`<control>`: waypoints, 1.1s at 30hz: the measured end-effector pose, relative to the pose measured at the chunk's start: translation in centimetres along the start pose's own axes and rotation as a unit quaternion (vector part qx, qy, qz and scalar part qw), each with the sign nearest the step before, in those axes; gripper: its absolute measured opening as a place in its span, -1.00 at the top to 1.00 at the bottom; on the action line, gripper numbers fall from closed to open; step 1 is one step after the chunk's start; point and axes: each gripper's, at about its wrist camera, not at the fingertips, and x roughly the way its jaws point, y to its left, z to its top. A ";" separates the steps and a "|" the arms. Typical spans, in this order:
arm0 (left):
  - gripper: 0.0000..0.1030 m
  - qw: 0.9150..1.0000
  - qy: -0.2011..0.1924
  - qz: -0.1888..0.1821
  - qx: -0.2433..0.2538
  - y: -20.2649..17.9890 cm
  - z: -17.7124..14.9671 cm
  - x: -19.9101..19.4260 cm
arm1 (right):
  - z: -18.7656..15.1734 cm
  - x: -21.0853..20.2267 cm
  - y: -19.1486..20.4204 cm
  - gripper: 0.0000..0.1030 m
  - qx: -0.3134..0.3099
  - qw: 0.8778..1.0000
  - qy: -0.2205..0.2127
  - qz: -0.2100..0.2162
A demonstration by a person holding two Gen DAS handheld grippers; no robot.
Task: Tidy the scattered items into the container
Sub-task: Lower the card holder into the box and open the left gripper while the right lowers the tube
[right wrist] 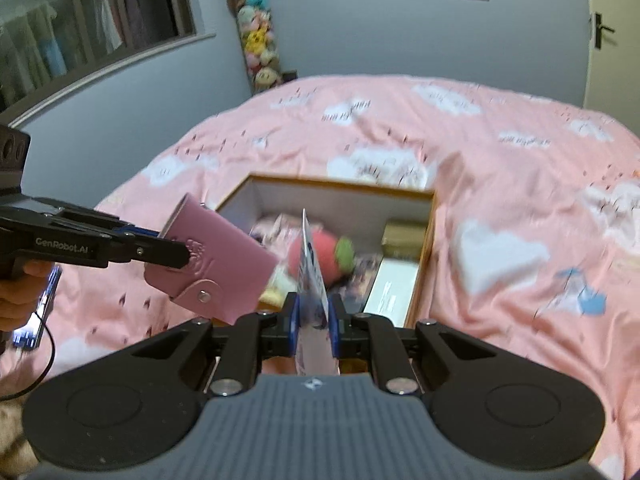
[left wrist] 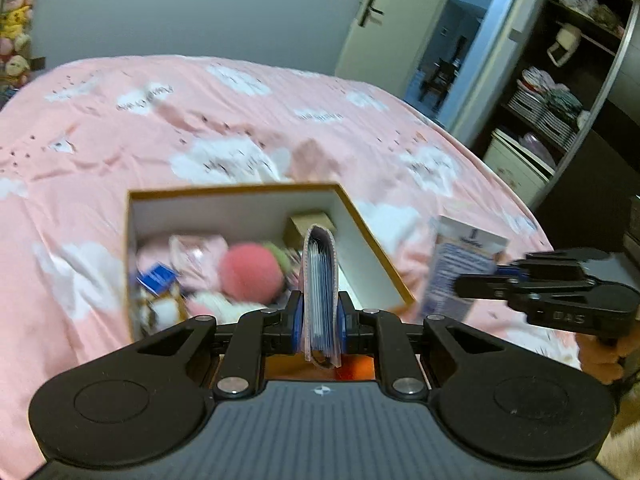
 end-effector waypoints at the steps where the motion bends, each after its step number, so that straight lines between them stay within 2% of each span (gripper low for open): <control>1: 0.63 1.000 -0.002 0.001 -0.003 0.5 0.5 0.0 | 0.6 0.0 -0.2 0.68 0.003 1.000 -0.008 -0.004; 7: 0.63 1.000 0.013 -0.003 -0.014 2.2 2.5 2.6 | 3.1 1.2 -1.2 0.68 0.011 0.999 -0.032 -0.016; 12: 0.63 0.997 0.029 -0.032 -0.067 3.3 1.7 6.2 | 3.6 3.6 -1.7 0.68 0.014 0.999 -0.023 -0.027; 19: 0.63 0.982 0.065 -0.089 -0.151 4.8 -0.3 11.3 | 3.7 6.2 -3.1 0.69 0.029 0.999 -0.009 -0.041; 24: 0.63 0.967 0.072 -0.119 -0.215 5.5 -1.6 13.8 | 3.7 7.4 -4.0 0.68 0.035 0.999 0.000 -0.041; 31: 0.60 0.962 0.100 -0.105 -0.229 5.9 -2.5 15.8 | 3.7 8.8 -4.4 0.68 0.033 0.999 0.012 -0.034; 33: 0.58 0.965 0.110 -0.092 -0.218 5.7 -2.3 15.9 | 3.7 9.1 -4.4 0.68 0.031 0.999 0.014 -0.033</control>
